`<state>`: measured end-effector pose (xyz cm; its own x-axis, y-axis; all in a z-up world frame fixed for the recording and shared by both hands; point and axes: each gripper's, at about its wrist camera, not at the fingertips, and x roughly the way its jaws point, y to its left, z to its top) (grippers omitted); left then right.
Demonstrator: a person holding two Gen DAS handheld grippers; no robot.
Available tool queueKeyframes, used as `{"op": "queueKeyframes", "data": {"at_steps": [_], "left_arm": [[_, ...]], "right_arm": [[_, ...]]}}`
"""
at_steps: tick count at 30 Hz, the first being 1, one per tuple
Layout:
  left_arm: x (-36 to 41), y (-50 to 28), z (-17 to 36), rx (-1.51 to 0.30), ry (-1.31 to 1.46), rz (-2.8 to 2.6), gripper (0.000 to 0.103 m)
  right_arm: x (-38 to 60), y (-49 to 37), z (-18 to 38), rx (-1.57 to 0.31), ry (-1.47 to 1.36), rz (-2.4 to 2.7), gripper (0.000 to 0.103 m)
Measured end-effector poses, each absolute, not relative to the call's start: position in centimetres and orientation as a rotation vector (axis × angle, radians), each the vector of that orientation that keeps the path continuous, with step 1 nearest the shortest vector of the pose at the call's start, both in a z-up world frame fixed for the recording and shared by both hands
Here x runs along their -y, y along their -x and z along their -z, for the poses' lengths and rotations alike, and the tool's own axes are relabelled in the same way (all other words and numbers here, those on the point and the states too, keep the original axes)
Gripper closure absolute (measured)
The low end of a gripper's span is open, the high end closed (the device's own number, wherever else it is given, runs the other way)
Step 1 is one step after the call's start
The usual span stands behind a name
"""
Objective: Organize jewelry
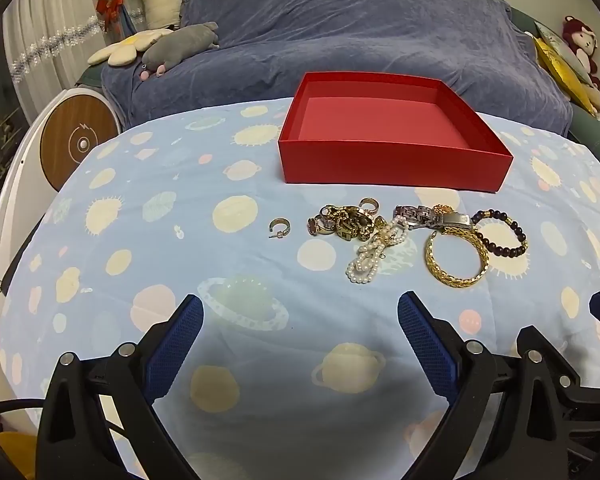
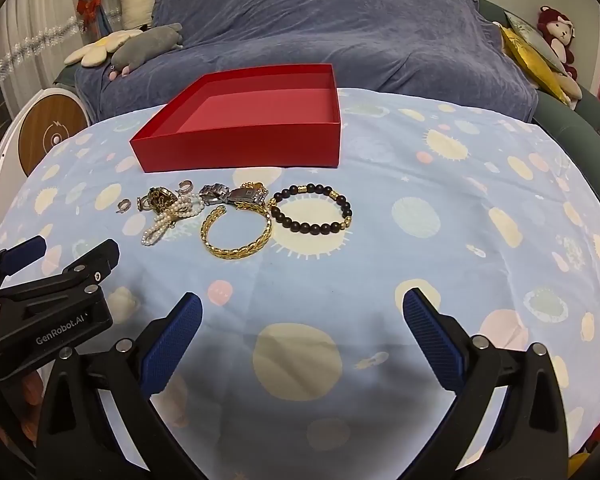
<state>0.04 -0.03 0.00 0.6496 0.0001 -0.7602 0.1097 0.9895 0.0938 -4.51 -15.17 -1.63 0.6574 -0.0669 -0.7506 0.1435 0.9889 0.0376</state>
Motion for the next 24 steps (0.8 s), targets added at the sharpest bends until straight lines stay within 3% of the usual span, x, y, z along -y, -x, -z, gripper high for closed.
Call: {"op": "queueKeyframes", "data": {"at_steps": [24], "left_arm": [[0.37,0.27,0.26,-0.855,-0.14,0.072,0.007]], "right_arm": [[15.16,4.59,1.62,-0.804,-0.067,0.132,0.005]]}}
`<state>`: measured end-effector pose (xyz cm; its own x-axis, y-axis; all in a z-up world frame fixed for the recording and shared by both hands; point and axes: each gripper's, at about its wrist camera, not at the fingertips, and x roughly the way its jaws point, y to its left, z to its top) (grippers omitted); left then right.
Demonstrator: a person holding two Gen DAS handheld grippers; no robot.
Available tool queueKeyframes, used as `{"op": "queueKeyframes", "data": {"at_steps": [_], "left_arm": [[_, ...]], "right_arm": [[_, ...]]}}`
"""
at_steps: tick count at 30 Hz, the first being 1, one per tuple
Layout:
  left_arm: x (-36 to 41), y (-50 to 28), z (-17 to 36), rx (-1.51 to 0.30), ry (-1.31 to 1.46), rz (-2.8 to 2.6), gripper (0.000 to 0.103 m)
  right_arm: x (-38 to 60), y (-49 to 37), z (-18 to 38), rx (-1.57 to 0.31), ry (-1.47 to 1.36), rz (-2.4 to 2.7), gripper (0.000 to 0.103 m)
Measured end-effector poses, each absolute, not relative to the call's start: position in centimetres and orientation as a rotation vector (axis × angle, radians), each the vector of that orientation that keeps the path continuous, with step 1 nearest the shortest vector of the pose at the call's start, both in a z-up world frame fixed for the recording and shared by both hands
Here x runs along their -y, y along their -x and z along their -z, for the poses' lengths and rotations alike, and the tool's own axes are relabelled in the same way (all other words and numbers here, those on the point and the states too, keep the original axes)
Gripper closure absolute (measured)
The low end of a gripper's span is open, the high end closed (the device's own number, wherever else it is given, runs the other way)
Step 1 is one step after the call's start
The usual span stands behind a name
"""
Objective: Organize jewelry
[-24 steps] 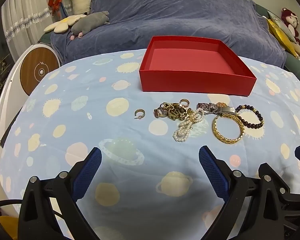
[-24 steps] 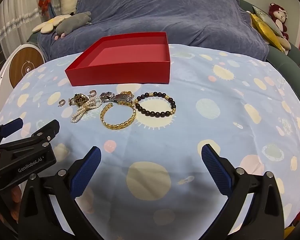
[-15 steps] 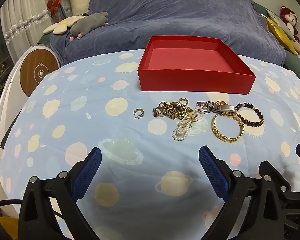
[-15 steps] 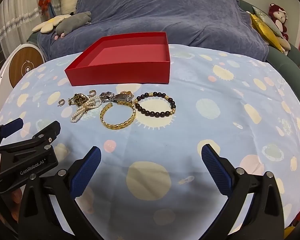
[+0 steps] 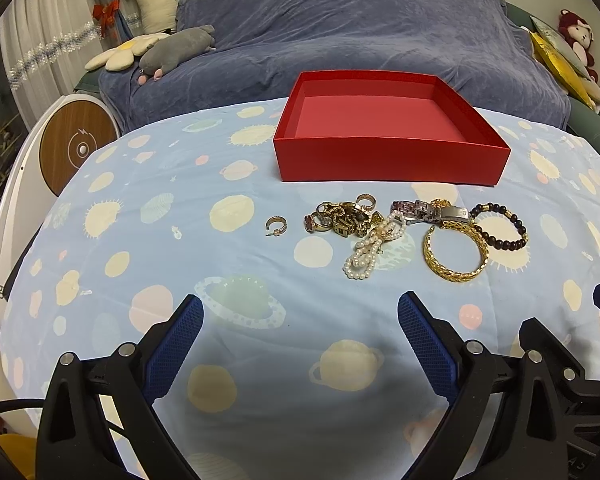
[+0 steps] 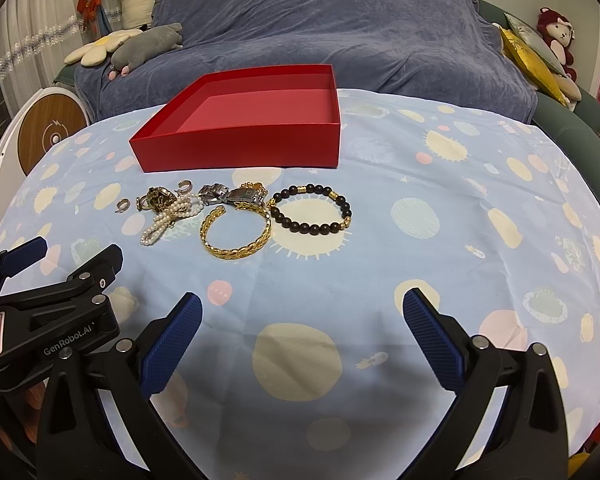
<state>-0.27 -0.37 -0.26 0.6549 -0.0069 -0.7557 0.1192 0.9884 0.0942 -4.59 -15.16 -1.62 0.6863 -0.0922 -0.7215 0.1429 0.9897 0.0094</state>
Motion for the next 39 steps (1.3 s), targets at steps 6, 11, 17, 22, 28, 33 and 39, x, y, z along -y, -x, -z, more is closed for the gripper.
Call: {"op": "queueKeyframes", "data": {"at_steps": [6,11,17,22,28,33,39], "left_arm": [[0.35,0.28,0.28,-0.858,-0.144,0.072,0.007],[0.36,0.3,0.26,-0.853,-0.143,0.071,0.007],[0.42,0.31,0.29,-0.854,-0.143,0.07,0.007],[0.37,0.3,0.25,-0.851,-0.145,0.07,0.007],[0.37,0.31,0.26,-0.851,-0.144,0.07,0.007],[0.36,0.3,0.25,-0.851,-0.145,0.071,0.007],[0.38,0.26,0.41,-0.844,-0.138,0.076,0.007]], "right_arm": [[15.06,4.68,1.66,-0.8,-0.064,0.134,0.005],[15.21,4.55,1.54,-0.797,-0.061,0.134,0.005],[15.23,4.52,1.57,-0.809,-0.069,0.132,0.005],[15.19,4.56,1.58,-0.805,-0.066,0.132,0.005],[15.18,4.54,1.59,-0.802,-0.065,0.134,0.005],[15.22,4.51,1.62,-0.804,-0.066,0.133,0.005],[15.23,4.41,1.63,-0.803,-0.065,0.138,0.005]]}}
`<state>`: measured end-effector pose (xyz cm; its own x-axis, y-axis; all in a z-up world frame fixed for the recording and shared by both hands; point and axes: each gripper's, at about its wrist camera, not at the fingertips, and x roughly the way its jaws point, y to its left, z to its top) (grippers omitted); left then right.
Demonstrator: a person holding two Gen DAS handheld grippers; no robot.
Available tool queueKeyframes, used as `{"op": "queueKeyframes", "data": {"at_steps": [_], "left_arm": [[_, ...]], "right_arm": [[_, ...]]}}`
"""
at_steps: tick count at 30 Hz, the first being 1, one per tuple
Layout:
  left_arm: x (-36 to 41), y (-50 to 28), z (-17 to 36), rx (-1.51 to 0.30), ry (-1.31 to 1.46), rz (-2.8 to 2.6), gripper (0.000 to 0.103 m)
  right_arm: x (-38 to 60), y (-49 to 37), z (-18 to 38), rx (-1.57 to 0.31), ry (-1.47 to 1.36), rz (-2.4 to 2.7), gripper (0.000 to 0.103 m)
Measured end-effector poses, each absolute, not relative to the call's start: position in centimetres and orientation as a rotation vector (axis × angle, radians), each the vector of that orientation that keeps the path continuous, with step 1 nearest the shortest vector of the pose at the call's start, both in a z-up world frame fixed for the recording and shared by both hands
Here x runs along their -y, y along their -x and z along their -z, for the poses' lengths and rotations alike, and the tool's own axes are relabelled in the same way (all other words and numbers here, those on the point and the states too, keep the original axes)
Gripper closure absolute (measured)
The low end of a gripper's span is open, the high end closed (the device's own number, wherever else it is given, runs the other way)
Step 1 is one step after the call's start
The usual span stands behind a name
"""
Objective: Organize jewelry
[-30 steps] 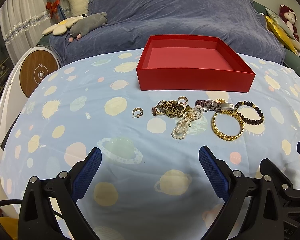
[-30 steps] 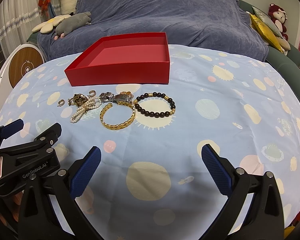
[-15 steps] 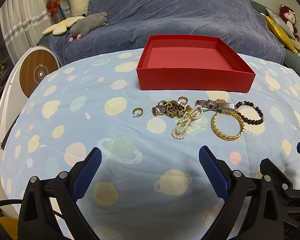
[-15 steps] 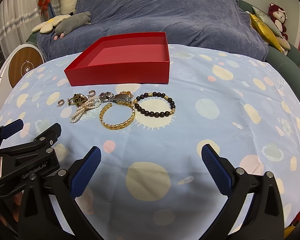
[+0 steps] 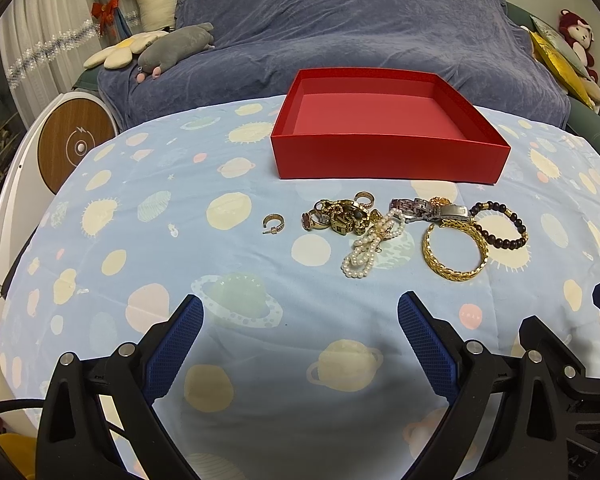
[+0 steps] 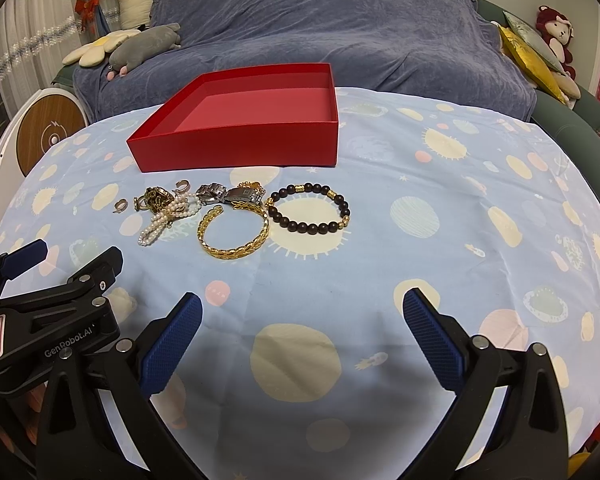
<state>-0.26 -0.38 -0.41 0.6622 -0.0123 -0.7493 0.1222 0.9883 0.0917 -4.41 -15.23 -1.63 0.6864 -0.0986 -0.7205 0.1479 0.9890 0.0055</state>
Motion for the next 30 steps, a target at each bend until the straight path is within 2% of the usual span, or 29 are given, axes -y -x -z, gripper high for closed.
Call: {"op": "queueKeyframes", "data": {"at_steps": [13,22,24,26,30], "left_arm": [[-1.3,-1.3,1.5,-0.907,-0.044,0.12,0.007],[0.0,-3.1,1.9,-0.886,-0.058,0.173,0.009],[0.8,-3.7,2.2,-0.89,-0.073,0.194,0.017],[1.4,-4.4,2.8,-0.892,-0.098,0.19,0.02],[1.3,-5.6,4.5,-0.98,-0.128,0.182,0.035]], "right_arm": [[16.3,3.6,1.7,-0.784,-0.099,0.131,0.005],[16.9,3.1,1.7,-0.776,-0.139,0.132,0.005],[17.1,3.0,1.7,-0.771,-0.148,0.132,0.005],[17.3,2.9,1.6,-0.766,-0.143,0.135,0.005],[17.5,2.6,1.8,-0.775,-0.14,0.136,0.005]]}}
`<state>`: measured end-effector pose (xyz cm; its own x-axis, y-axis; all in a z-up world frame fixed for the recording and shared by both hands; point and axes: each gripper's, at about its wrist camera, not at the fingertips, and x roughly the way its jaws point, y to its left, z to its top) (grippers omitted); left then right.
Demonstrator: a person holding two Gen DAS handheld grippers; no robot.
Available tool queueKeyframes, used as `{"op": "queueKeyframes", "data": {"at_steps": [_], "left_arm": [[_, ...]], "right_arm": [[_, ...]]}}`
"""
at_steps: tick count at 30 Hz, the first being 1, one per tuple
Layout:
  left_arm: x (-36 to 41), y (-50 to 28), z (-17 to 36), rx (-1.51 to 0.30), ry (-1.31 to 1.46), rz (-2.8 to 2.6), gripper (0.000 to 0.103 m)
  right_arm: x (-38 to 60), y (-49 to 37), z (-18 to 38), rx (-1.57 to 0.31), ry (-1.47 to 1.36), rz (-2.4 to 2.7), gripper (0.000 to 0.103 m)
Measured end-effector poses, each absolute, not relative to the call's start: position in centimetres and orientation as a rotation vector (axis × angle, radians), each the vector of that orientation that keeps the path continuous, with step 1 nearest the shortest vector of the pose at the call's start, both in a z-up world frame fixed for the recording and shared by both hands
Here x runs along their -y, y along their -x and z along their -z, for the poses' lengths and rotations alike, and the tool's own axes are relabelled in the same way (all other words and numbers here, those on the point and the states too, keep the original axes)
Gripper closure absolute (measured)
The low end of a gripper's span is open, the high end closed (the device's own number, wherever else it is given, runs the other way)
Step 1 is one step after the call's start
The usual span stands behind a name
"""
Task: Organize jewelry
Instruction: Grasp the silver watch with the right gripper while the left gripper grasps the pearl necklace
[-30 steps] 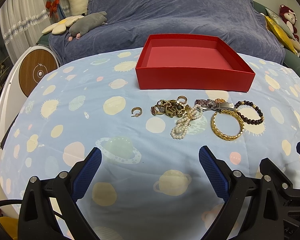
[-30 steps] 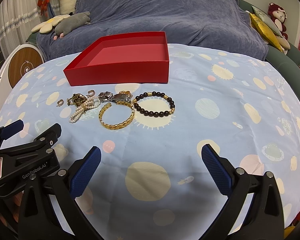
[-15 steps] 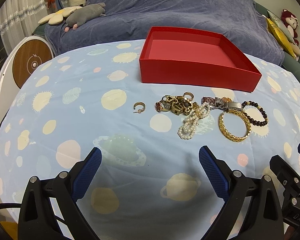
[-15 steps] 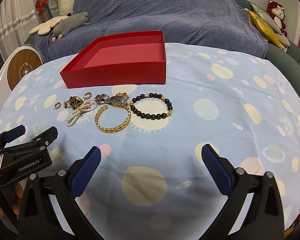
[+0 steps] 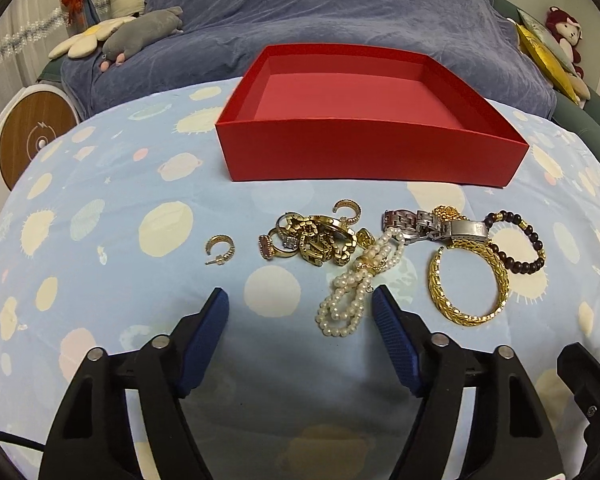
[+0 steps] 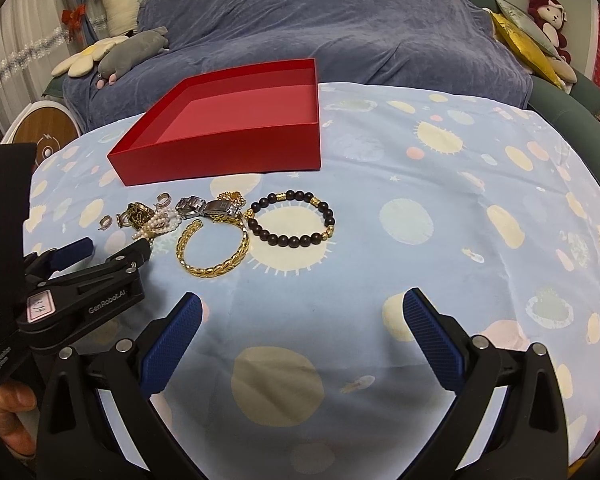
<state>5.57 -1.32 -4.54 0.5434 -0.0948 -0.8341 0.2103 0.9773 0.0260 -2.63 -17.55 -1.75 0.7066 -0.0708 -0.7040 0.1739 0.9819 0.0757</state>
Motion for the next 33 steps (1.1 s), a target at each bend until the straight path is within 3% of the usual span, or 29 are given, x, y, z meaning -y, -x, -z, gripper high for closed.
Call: {"op": "queueKeyframes", "data": {"at_steps": [5,7,9,10,15,22,29,33], "left_arm": [[1.9,-5.4,4.2,-0.916,-0.135,0.234,0.049],[2.2,-5.3,3.9,-0.888,-0.128,0.265,0.063],[2.3,-5.3,3.7,-0.884,-0.117,0.3,0.086],[2.3,-5.3,3.7,-0.886,-0.107,0.313,0.089],[1.7,-5.0,3.0,-0.88,-0.086,0.324,0.09],[-0.5,-4.0,0.5,-0.858,-0.04,0.34,0.091],[-3.5,-3.7,0.3,-0.859,-0.026,0.303,0.093],[-4.2,-3.8,0.4,-0.866,-0.019,0.303,0.093]], "right_arm": [[17.9,2.3,2.0,-0.786,-0.15,0.134,0.005],[17.8,2.1,2.1,-0.792,-0.152,0.13,0.005],[17.7,2.0,2.3,-0.797,-0.145,0.125,0.005],[17.6,1.9,2.4,-0.801,-0.146,0.119,0.005],[16.8,1.3,2.5,-0.813,-0.127,0.078,0.006],[15.0,-1.1,1.6,-0.831,-0.068,-0.078,0.029],[13.3,-4.7,1.0,-0.833,0.026,-0.157,0.034],[13.3,-7.0,2.4,-0.895,0.073,-0.175,0.042]]}}
